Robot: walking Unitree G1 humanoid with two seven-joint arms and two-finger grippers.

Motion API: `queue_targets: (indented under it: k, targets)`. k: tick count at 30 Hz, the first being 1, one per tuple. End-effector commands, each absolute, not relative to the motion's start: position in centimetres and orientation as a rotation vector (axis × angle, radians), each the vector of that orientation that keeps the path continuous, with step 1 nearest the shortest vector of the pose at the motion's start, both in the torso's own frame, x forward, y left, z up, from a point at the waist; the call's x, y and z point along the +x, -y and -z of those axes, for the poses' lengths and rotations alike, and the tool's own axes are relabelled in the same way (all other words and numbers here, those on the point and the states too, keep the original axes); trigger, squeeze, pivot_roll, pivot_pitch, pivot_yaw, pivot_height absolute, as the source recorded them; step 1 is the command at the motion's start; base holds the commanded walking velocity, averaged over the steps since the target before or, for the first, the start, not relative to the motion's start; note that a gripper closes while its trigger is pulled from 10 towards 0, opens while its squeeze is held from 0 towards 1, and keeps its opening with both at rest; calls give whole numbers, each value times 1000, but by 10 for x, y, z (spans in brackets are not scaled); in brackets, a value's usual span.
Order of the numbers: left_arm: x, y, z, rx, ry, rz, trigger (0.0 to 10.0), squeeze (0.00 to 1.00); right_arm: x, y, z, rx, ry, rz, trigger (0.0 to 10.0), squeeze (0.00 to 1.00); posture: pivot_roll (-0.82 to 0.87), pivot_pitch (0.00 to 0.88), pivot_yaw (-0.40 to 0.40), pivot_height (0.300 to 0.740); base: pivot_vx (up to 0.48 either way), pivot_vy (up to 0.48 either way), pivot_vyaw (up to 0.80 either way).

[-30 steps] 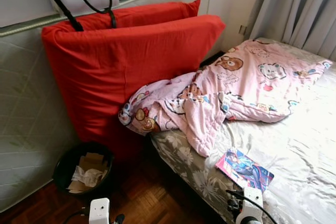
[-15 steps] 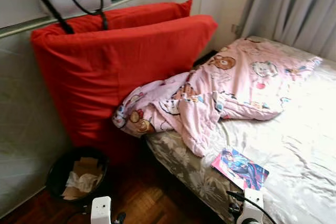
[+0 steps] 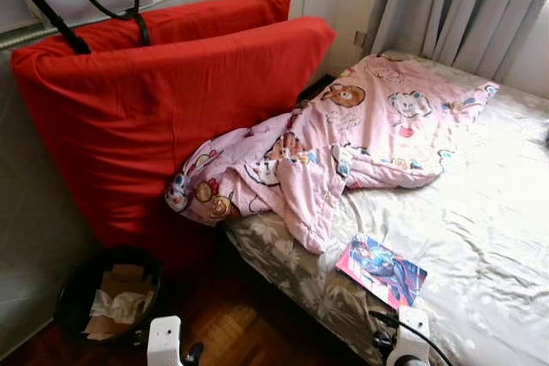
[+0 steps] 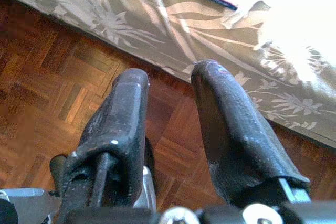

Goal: Clean up the room

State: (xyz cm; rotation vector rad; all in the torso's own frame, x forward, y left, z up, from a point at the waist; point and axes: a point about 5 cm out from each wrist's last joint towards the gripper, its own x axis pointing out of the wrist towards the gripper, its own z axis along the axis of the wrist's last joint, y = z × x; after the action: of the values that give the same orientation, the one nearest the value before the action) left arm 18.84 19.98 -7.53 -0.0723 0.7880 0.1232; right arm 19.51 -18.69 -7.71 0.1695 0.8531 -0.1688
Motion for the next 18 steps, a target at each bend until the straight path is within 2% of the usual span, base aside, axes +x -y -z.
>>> queue_targets:
  k: [1, 5, 13, 18]
  targets:
    - [190, -198, 75, -71, -795, -118, 10000, 0, 198, 189, 75, 156, -847, 165, 10000, 0, 21, 0, -47, 740, 0, 0, -581]
    - [190, -198, 75, -71, -794, -115, 10000, 0, 198, 190, 75, 147, -845, 159, 10000, 0, 25, 0, -48, 740, 0, 0, -519]
    - [190, -198, 75, -53, -801, -106, 10000, 0, 198, 191, 75, 135, -853, 155, 10000, 0, 23, 0, -43, 740, 0, 0, -51]
    - [193, -197, 74, -37, -796, -86, 10000, 0, 198, 190, 75, 144, -852, 152, 10000, 0, 22, 0, -42, 740, 0, -475, -613]
